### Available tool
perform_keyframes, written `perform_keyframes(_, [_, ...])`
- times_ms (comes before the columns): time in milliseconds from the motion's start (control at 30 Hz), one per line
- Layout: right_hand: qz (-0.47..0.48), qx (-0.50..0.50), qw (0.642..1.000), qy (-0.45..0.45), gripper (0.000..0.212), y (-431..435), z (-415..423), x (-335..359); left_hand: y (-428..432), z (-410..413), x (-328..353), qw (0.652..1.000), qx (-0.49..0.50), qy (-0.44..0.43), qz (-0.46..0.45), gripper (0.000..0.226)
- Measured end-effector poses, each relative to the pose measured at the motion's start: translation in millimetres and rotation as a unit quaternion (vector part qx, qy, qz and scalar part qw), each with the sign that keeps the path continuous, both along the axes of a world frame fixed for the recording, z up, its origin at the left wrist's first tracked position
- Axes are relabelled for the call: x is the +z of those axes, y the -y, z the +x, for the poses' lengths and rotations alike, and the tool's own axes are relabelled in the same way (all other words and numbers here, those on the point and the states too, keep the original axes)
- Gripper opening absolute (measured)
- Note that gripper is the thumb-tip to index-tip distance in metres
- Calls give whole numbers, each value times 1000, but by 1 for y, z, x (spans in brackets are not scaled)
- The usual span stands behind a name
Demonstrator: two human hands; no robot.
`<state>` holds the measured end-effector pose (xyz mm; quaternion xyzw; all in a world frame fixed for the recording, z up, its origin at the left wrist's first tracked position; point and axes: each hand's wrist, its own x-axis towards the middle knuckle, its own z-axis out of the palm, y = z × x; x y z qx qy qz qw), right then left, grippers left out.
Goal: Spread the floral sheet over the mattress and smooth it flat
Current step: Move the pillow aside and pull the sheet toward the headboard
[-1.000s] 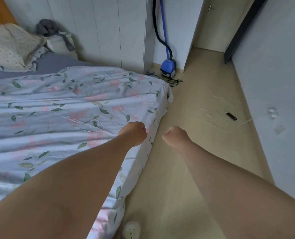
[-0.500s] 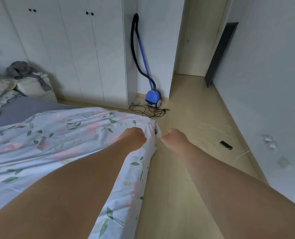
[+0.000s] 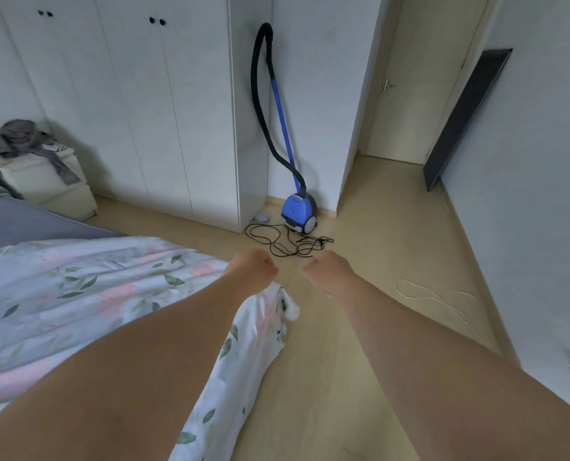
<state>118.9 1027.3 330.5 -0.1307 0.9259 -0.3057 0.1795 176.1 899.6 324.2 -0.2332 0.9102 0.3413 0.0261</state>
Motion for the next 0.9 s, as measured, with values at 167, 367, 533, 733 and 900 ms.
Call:
perform_keyframes(167, [21, 47, 999, 9, 28, 25, -119, -13, 30, -113, -19, 999, 43, 11, -6, 25])
perform_keyframes(367, [57, 83, 995, 8, 29, 79, -270, -33, 71, -267, -64, 997, 70, 34, 24, 26])
perform_keyframes(533, [34, 92, 995, 27, 13, 124, -382, -33, 112, -380, -65, 993, 103, 27, 43, 26])
perform_keyframes(733, [60, 152, 986, 25, 21, 195, -521, -51, 179, -495, -79, 988, 148, 31, 21, 22])
perform_keyframes(900, [58, 226, 972, 14, 17, 272, -627, -64, 240, -575, -93, 972, 230, 33, 39, 16])
